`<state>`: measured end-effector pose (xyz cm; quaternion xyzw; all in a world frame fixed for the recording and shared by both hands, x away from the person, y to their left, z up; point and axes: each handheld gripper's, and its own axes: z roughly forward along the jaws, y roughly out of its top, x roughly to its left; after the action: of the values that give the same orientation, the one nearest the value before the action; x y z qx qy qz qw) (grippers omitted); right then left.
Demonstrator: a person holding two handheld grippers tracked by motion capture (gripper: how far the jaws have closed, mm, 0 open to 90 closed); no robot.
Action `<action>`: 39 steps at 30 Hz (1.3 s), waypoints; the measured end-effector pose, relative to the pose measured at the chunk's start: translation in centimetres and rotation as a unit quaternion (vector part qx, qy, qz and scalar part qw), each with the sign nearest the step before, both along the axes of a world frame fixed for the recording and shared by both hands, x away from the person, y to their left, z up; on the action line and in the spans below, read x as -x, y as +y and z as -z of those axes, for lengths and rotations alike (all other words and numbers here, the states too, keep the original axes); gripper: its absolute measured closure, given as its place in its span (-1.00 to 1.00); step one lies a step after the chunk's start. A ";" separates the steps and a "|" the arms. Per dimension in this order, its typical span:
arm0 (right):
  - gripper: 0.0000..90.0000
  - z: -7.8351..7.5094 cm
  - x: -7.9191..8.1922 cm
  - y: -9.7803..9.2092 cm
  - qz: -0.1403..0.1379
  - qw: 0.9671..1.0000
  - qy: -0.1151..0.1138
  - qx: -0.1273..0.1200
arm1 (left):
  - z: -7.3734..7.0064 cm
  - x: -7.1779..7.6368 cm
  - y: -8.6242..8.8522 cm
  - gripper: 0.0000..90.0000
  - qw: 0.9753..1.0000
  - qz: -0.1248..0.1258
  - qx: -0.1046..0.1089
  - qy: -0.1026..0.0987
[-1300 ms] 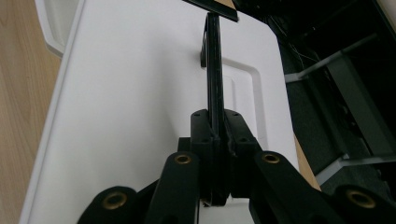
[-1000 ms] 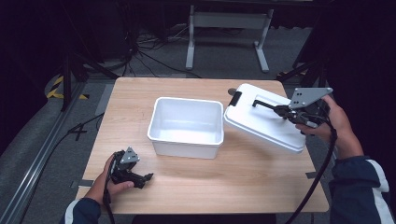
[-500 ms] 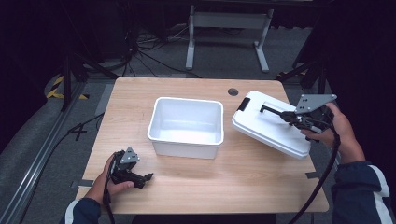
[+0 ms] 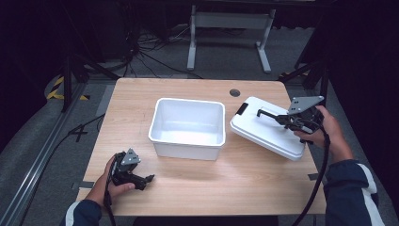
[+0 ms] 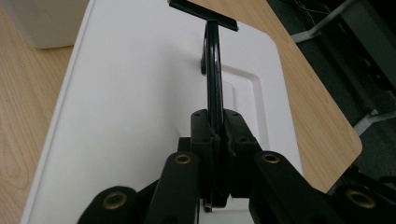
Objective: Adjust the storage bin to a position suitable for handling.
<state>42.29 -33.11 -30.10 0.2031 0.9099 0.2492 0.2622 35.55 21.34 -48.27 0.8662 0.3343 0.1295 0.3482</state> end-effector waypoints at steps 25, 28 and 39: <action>0.87 6.0 -3.2 1.5 0.019 0.998 0.057 0.012 | 0.0 0.0 0.0 -0.99 1.000 0.000 0.001 0.006; 0.86 6.5 -3.7 1.3 0.030 0.998 0.062 0.008 | 0.0 0.0 0.0 -0.99 1.000 0.003 0.000 0.004; 0.67 6.6 -3.9 1.0 0.055 0.997 0.057 -0.019 | 0.0 -0.1 0.1 -0.99 1.000 0.009 0.000 0.003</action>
<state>46.16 -32.12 -36.69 0.2719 0.9059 0.2396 0.2191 35.66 21.40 -48.25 0.8693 0.3279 0.1240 0.3485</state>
